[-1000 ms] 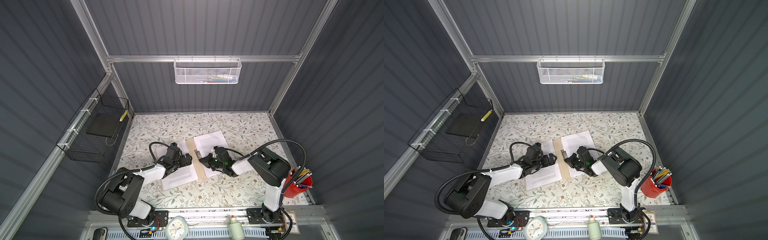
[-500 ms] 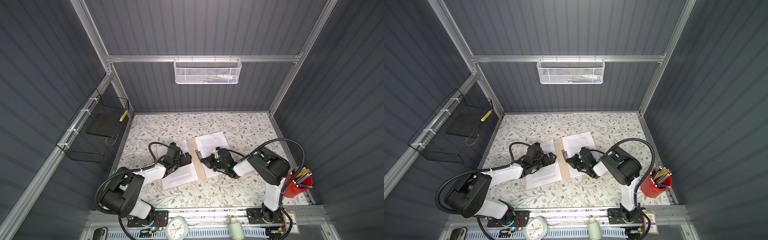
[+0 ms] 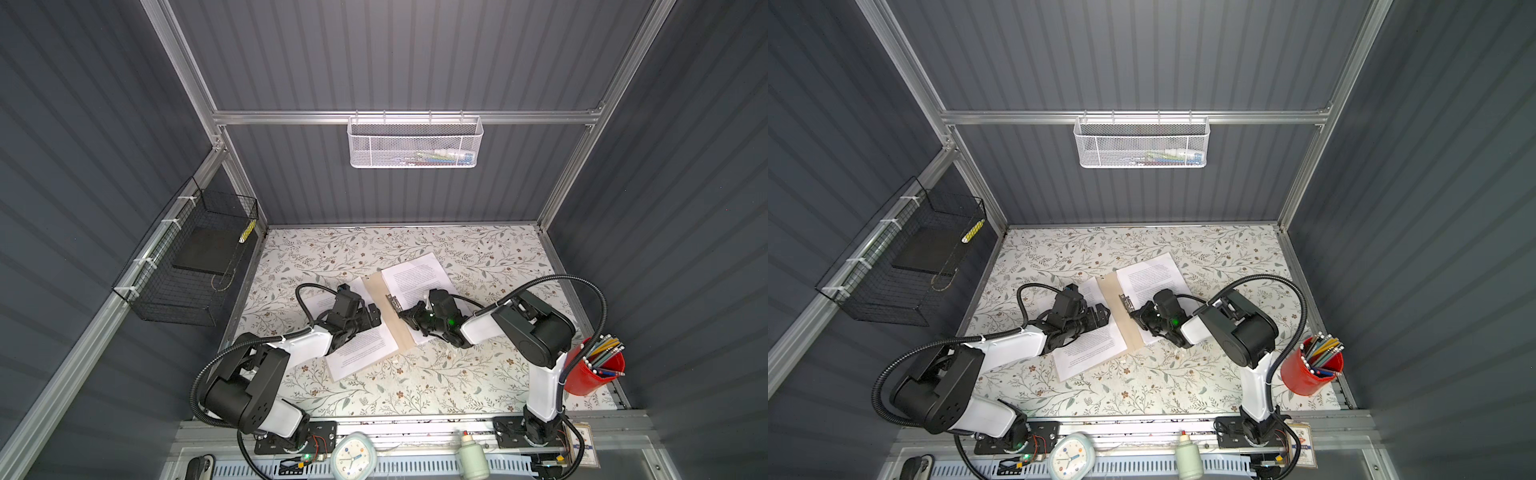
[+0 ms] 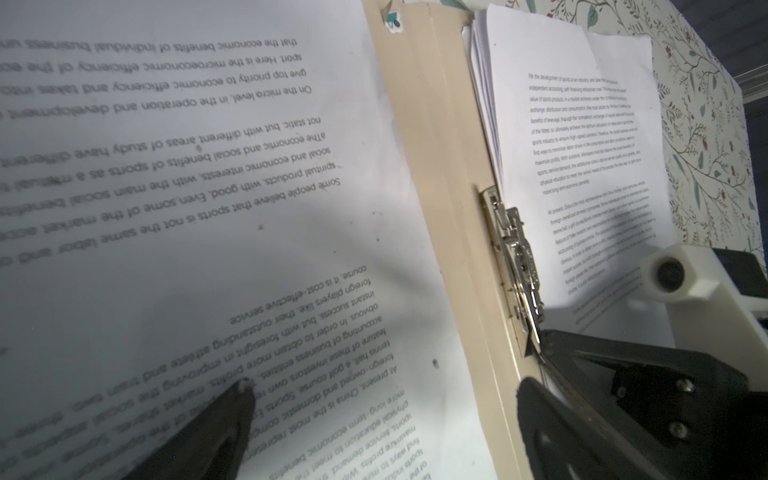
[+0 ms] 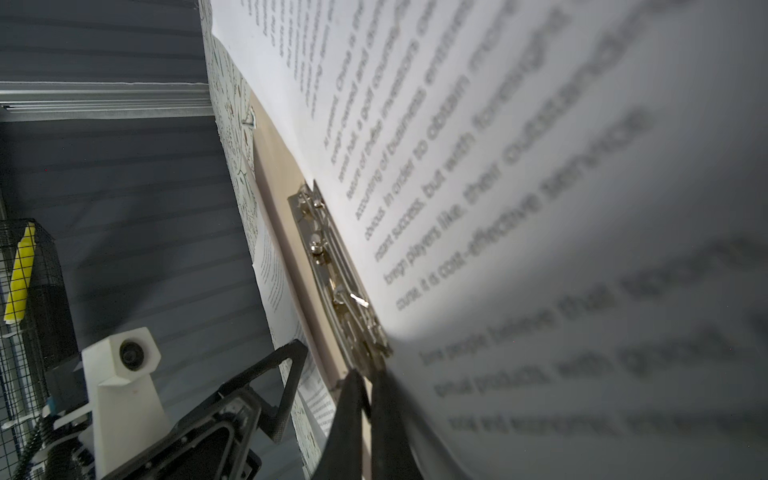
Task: Put the files into the folder
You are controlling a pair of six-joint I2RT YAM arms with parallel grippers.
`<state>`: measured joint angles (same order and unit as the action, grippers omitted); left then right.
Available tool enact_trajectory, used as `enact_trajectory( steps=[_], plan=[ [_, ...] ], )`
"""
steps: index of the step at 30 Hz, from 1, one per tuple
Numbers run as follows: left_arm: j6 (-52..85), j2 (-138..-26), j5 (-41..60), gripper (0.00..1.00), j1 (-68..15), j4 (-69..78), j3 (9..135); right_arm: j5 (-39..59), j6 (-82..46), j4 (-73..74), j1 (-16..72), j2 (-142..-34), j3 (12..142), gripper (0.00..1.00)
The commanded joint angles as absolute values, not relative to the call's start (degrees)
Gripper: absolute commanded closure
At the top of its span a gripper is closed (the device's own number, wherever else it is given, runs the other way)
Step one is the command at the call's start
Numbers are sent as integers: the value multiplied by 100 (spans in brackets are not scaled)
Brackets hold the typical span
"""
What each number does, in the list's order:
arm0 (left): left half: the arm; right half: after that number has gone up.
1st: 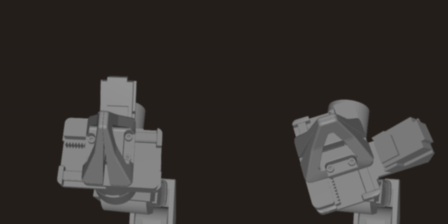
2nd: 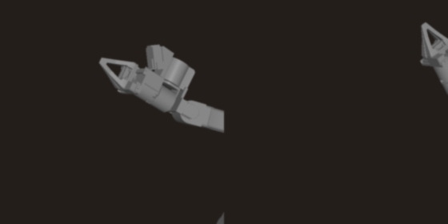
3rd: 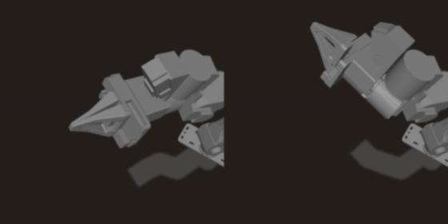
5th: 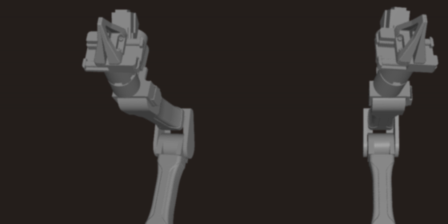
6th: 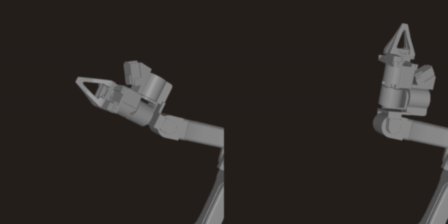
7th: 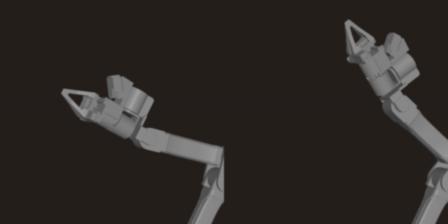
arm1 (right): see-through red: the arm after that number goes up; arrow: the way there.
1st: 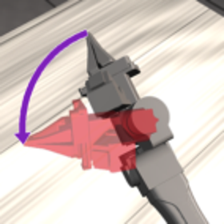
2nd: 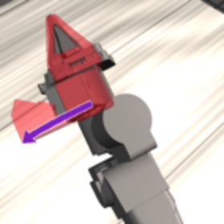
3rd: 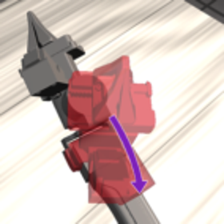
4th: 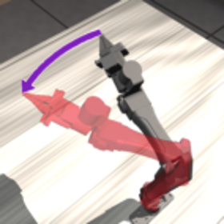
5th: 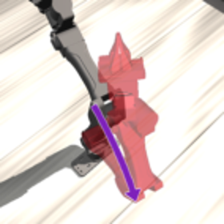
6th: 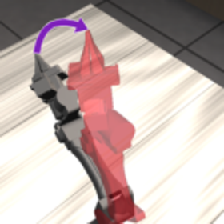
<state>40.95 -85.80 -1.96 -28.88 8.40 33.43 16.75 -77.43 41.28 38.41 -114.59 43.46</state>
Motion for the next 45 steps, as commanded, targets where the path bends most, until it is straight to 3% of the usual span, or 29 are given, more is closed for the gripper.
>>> enact_trajectory(
  steps=[1,16,45],
  plan=[
    [4231,-9020,-334,0,-2795,-972,2911,446,-8022,295,3736,-12536,3797,100],
    [4258,-9052,-336,0,-2795,-954,2916,-476,-7559,-1057,3982,-11506,4355,100],
    [4378,-9279,-439,0,-2795,-1022,3002,-420,-7717,-1047,3694,-12446,4459,100]
  ],
)
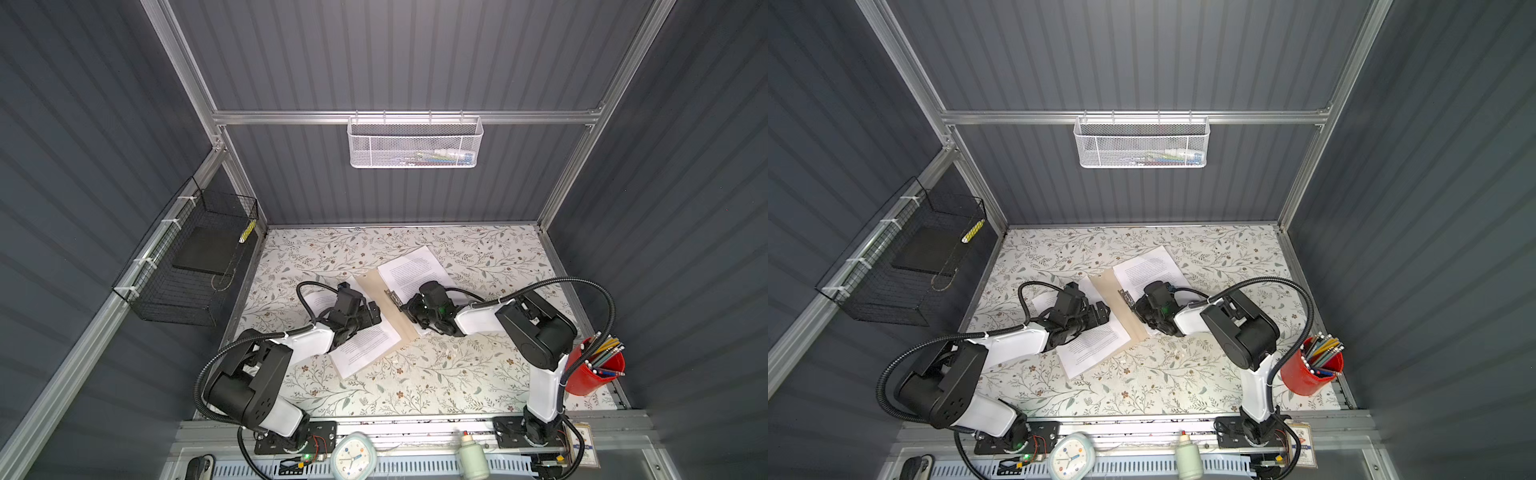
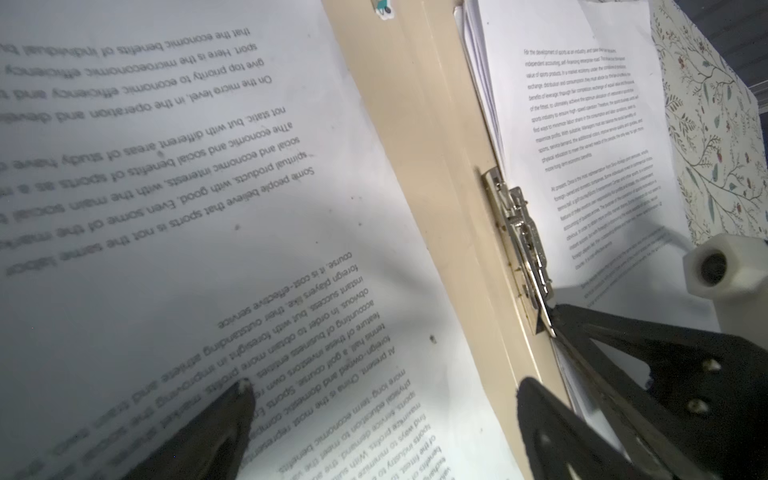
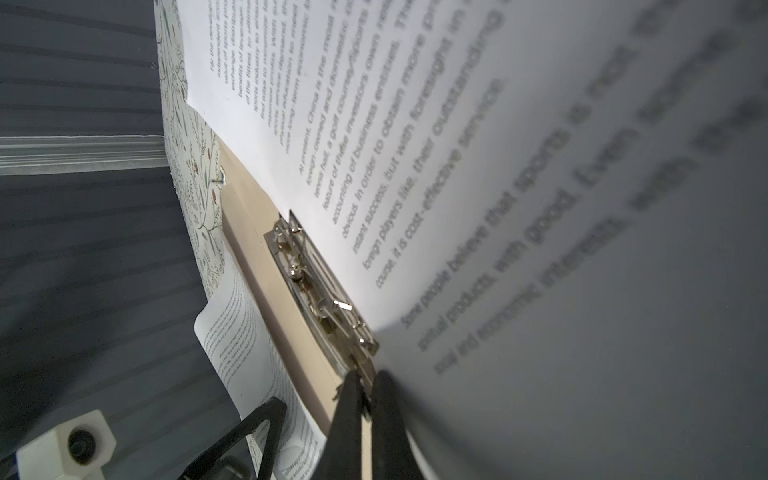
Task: Put the files into the folder
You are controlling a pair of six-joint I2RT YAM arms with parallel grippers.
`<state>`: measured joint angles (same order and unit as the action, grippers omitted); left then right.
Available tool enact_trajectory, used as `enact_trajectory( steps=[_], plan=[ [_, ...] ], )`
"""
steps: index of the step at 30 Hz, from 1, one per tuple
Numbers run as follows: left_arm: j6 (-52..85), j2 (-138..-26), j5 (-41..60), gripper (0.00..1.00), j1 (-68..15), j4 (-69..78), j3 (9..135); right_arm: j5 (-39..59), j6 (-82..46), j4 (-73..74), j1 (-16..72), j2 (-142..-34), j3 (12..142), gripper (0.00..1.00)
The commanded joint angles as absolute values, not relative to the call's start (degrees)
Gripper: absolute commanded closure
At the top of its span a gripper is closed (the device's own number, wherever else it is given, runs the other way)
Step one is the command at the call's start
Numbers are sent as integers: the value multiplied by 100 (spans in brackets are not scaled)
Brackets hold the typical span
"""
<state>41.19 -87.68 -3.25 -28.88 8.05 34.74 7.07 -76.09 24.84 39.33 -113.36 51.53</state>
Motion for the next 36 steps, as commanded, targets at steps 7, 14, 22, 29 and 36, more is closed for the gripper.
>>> enact_trajectory(
  steps=[7,14,22,29,36],
  plan=[
    [4315,-9361,-396,0,-2795,-938,3022,-407,-7495,-1395,3891,-12661,4926,100],
    [4263,-9373,-343,0,-2803,-856,3017,-235,-7339,-1615,4026,-13035,5295,100],
    [4228,-9292,-325,0,-2804,-815,2991,-62,-7329,-1717,3983,-13426,5496,100],
    [4193,-9254,-298,0,-2803,-786,3011,0,-7267,-1680,4042,-13298,5512,100],
    [4183,-9344,-236,0,-2804,-798,3175,-123,-6727,-1500,4305,-12387,5436,100]
  ],
)
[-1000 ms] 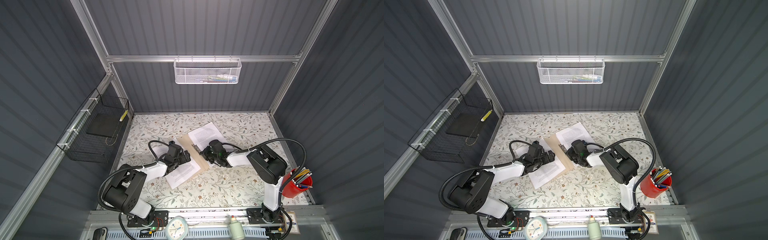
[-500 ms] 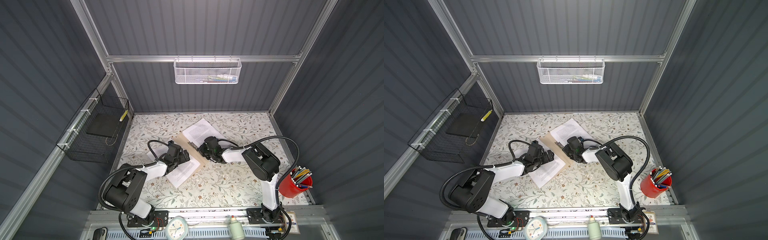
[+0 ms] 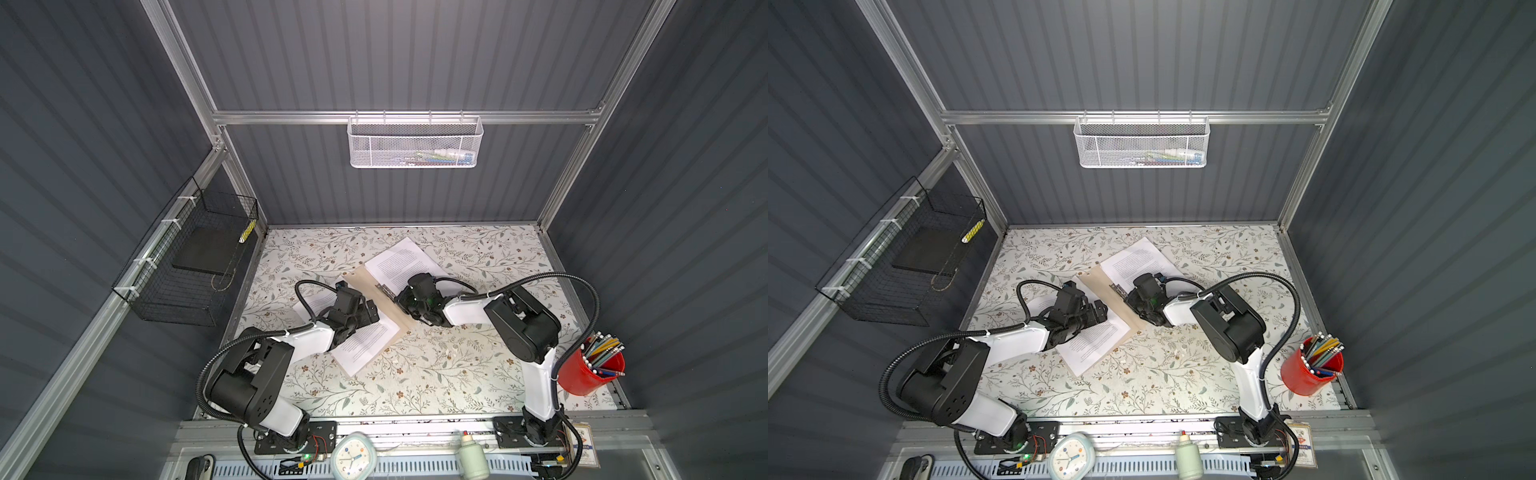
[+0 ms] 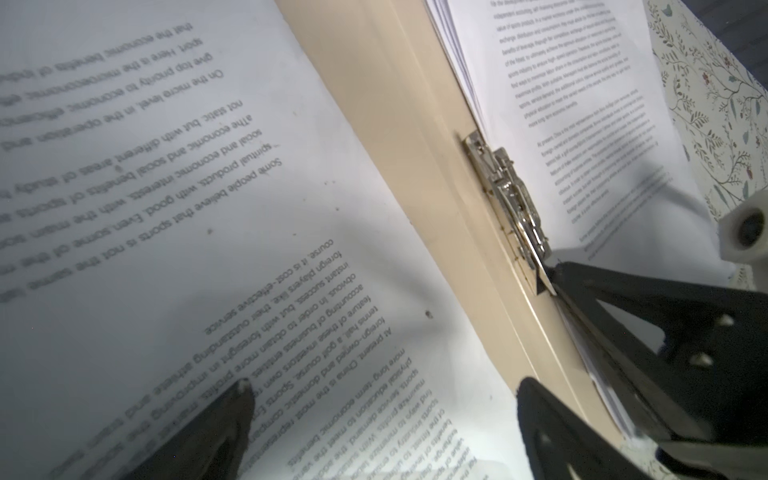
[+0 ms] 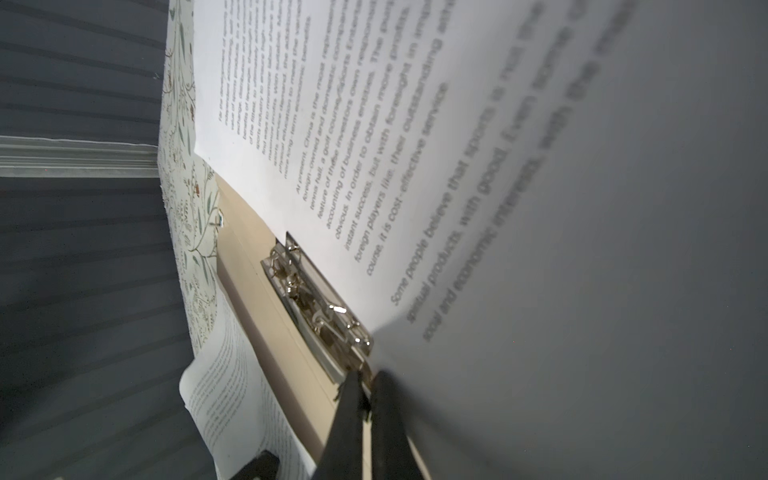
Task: Put the files into the folder
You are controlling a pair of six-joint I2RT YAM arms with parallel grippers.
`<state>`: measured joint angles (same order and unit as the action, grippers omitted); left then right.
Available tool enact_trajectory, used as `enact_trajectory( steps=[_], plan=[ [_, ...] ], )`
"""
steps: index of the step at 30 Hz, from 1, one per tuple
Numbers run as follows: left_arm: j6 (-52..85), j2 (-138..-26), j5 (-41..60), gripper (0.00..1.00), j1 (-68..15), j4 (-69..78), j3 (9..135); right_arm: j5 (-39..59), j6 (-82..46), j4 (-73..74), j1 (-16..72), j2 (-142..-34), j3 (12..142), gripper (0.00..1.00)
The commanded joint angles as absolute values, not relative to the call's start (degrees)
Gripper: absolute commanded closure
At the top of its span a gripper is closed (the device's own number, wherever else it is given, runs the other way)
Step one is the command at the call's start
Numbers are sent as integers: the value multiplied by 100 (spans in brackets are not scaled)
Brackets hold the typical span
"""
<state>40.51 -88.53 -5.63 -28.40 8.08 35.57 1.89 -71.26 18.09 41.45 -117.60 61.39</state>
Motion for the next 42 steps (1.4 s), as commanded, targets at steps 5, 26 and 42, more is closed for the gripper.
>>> enact_trajectory(
  steps=[5,26,42],
  plan=[
    [4131,-9341,-262,0,-2803,-835,3222,12,-6629,-1303,4368,-12100,5348,100],
    [3871,-9604,-2,0,-2804,-824,3397,539,-6348,-644,4300,-11723,5239,81],
    [3735,-9543,79,0,-2802,-993,3578,729,-6229,-386,4045,-10947,4966,68]
  ],
)
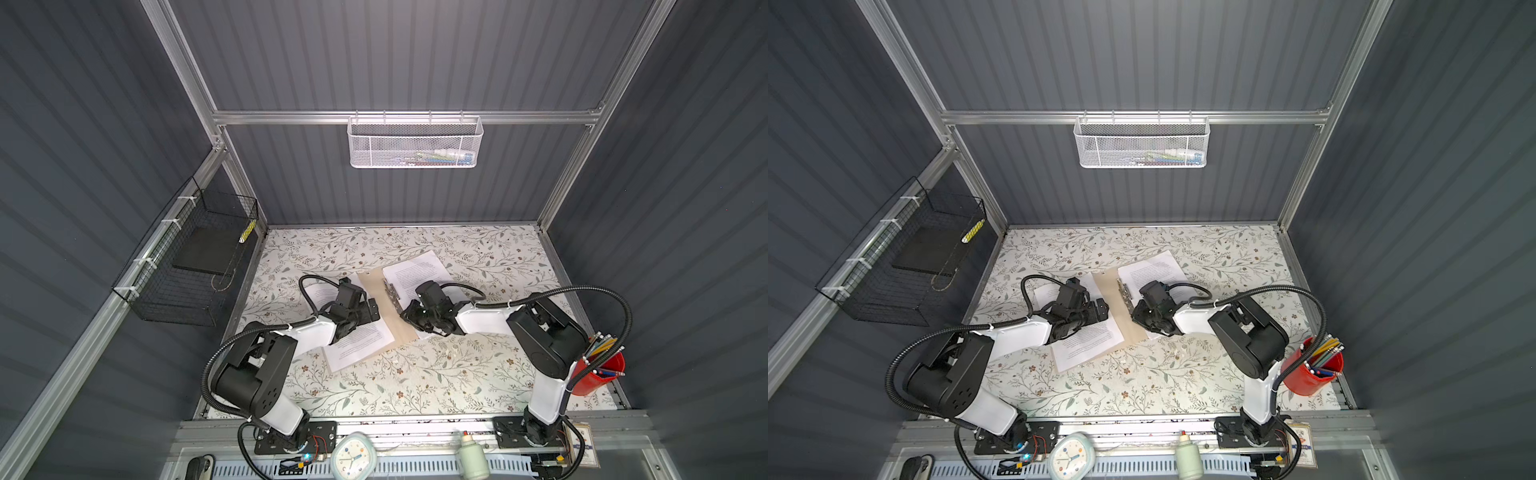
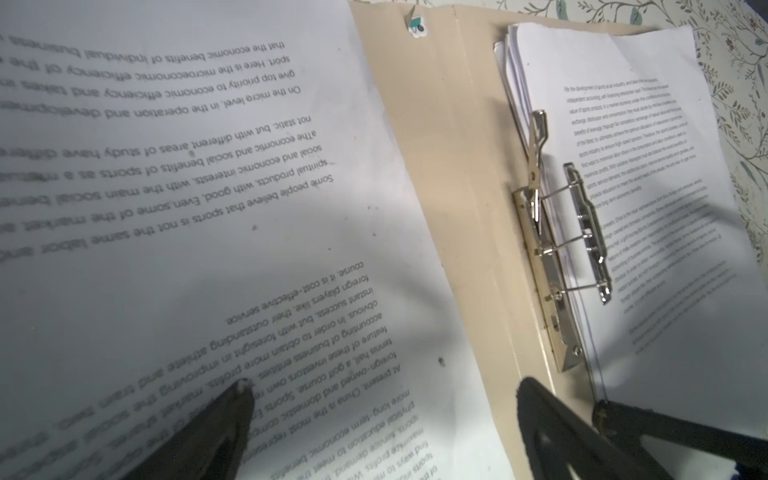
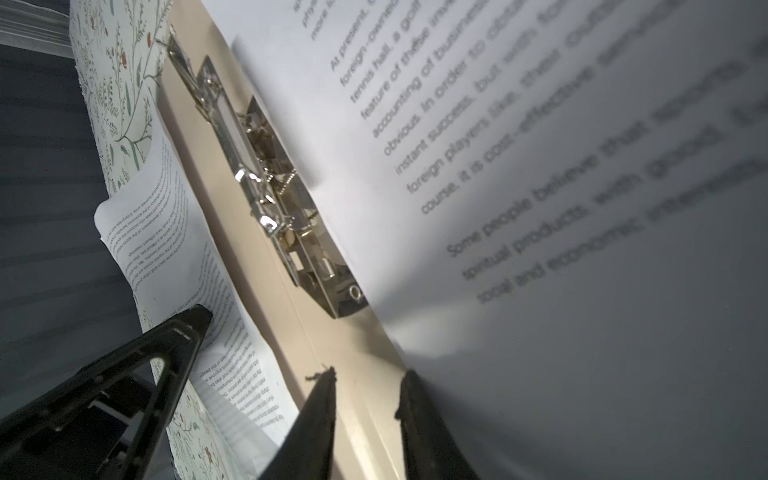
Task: Put the files into the folder
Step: 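Open the right gripper and lift it off the clip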
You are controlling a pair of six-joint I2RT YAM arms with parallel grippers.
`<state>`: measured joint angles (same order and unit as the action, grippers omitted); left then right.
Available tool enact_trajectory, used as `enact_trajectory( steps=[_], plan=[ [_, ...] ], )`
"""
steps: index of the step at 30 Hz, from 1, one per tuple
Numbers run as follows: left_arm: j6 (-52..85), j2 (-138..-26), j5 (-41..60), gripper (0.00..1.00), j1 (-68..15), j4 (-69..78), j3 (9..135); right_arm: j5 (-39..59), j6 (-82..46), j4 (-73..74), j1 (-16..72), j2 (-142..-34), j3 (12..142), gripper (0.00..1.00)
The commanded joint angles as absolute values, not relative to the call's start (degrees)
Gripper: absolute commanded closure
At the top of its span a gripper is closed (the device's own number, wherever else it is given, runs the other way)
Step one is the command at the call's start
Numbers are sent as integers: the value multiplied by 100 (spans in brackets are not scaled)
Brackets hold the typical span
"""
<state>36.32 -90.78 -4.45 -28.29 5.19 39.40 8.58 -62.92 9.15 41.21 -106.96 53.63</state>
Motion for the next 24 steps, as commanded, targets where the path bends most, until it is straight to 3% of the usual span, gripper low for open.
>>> enact_trajectory(
  steps=[1,16,24],
  plan=[
    [3735,-9545,71,0,-2804,-1002,3579,750,-6189,-390,4022,-10902,4966,68],
    [3700,-9596,160,0,-2804,-1124,3777,2161,-5520,324,3649,-10380,5348,48],
    [3424,-9471,364,0,-2803,-1306,4022,691,-4098,-2065,2308,-9260,5597,16]
  ],
)
